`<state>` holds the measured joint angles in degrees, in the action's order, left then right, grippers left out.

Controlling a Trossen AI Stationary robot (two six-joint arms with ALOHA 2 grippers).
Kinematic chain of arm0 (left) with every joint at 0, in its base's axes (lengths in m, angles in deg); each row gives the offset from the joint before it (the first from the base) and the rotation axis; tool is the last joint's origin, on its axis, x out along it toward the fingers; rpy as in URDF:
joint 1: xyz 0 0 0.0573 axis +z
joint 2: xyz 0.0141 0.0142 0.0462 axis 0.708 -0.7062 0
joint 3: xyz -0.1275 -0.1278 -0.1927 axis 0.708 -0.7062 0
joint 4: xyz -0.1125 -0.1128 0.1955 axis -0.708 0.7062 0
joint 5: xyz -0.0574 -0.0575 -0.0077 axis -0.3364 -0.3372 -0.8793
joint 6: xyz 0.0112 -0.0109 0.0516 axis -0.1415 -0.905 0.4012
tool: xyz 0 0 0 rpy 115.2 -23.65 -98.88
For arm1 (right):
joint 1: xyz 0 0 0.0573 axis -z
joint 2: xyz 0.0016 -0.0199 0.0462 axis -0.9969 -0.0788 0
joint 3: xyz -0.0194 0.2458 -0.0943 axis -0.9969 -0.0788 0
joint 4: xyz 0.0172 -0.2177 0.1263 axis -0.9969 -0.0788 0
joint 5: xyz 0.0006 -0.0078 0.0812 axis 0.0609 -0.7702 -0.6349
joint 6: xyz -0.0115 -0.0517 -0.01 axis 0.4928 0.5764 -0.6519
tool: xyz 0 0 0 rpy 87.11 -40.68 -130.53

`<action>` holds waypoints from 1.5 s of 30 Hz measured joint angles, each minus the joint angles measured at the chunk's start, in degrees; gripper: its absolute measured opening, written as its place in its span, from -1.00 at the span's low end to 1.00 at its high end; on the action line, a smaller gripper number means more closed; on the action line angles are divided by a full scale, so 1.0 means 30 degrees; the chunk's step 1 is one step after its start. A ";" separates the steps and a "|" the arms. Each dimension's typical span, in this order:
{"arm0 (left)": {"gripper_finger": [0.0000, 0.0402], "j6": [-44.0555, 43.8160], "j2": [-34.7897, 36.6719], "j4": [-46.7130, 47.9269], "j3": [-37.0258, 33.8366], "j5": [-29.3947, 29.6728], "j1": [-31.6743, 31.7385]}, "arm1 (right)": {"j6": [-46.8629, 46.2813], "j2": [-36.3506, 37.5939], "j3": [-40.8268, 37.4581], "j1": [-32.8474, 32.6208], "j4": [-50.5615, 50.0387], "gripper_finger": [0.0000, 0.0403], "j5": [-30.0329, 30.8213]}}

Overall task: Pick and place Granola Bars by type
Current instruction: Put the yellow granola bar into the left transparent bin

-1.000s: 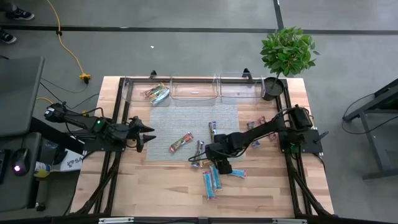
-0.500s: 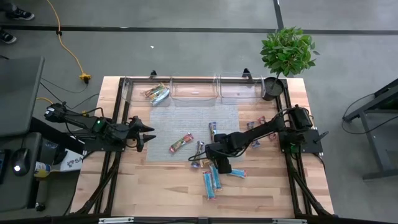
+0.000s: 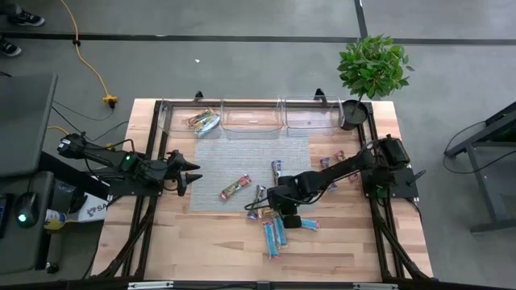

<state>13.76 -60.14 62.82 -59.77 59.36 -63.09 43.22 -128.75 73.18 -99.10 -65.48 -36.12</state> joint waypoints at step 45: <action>-0.04 -0.0597 -0.0539 -0.0018 0.0000 0.0982 0.0000 | 0.1553 -0.9853 1.8912 1.1212 0.8375 -0.59 -0.0964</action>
<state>11.96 -61.76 62.77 -59.77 62.30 -63.09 47.88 -158.31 129.91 -65.47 -40.35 -39.02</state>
